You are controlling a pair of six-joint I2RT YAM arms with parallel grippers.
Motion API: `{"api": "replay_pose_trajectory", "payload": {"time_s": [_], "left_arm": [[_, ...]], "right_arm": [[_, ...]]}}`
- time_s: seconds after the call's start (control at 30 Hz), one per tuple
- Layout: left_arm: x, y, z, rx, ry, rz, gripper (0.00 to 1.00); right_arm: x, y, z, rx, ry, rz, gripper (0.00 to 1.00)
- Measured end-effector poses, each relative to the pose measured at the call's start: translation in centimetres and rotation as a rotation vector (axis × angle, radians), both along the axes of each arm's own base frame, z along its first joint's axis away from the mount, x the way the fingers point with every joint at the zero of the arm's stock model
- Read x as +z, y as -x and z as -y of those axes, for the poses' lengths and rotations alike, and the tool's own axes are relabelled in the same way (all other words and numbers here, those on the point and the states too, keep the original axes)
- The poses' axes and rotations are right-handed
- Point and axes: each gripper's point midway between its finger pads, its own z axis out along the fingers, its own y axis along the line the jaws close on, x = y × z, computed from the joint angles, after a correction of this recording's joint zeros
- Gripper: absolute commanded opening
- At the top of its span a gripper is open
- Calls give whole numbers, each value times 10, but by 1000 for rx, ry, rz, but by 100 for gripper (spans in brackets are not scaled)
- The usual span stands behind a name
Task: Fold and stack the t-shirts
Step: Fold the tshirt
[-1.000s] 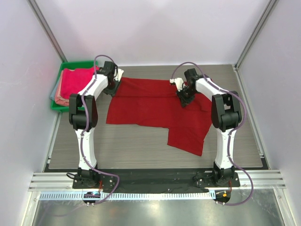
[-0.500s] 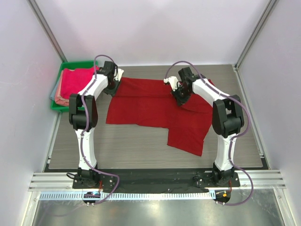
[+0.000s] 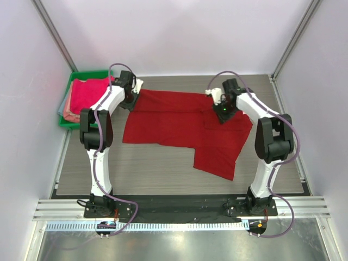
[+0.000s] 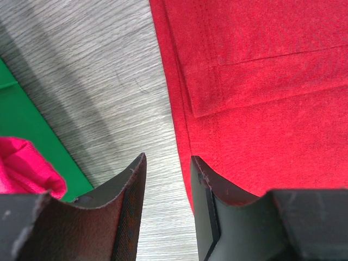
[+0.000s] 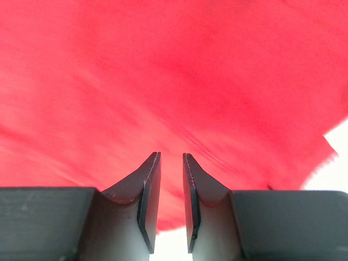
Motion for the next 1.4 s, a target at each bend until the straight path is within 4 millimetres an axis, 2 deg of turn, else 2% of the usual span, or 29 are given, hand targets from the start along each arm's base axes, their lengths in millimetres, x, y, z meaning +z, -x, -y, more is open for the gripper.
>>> {"api": "replay_pose_trajectory", "payload": {"time_s": [0.17, 0.23, 0.3, 0.6, 0.77, 0.97, 1.4], "left_arm": [[0, 0, 1, -3, 6, -1, 39], [0, 0, 1, -3, 6, -1, 39], [0, 0, 1, -3, 6, -1, 39], [0, 1, 6, -13, 4, -1, 39], [0, 1, 11, -25, -6, 0, 39], [0, 2, 14, -32, -20, 2, 39], [1, 2, 17, -39, -39, 6, 39]], "right_arm": [[-1, -3, 67, -163, 20, 1, 29], [-7, 2, 86, -207, 31, -15, 29], [-12, 7, 95, -228, 37, -34, 29], [-17, 11, 111, -265, 39, -52, 31], [-31, 14, 117, -282, 34, -92, 31], [-48, 18, 116, -284, 14, -141, 30], [-48, 15, 109, -273, -29, -150, 26]]}}
